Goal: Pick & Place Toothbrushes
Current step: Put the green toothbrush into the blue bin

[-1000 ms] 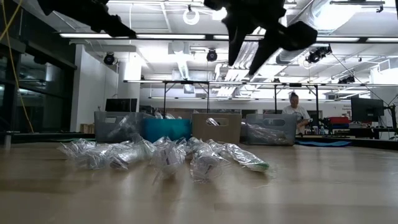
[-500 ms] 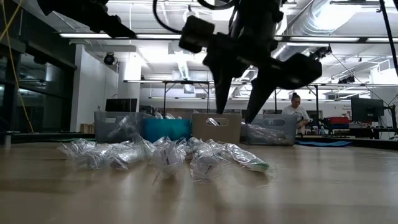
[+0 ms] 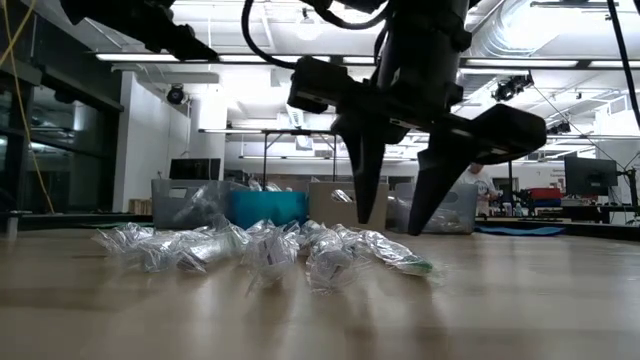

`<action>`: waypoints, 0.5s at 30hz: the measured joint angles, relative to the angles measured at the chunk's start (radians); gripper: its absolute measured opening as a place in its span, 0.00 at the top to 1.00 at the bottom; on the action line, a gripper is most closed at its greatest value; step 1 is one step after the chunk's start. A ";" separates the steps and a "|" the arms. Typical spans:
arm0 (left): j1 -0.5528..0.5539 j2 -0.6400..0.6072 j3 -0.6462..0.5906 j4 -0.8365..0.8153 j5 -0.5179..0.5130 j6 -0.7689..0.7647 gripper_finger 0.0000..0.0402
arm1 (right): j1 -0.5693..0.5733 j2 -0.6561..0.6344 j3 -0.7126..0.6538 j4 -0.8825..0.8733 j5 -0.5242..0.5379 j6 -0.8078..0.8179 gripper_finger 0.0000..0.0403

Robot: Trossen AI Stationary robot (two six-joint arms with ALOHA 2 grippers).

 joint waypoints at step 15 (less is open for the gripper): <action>0.000 0.000 0.000 -0.039 0.000 0.000 0.39 | 0.027 0.052 0.003 -0.019 -0.008 -0.029 0.62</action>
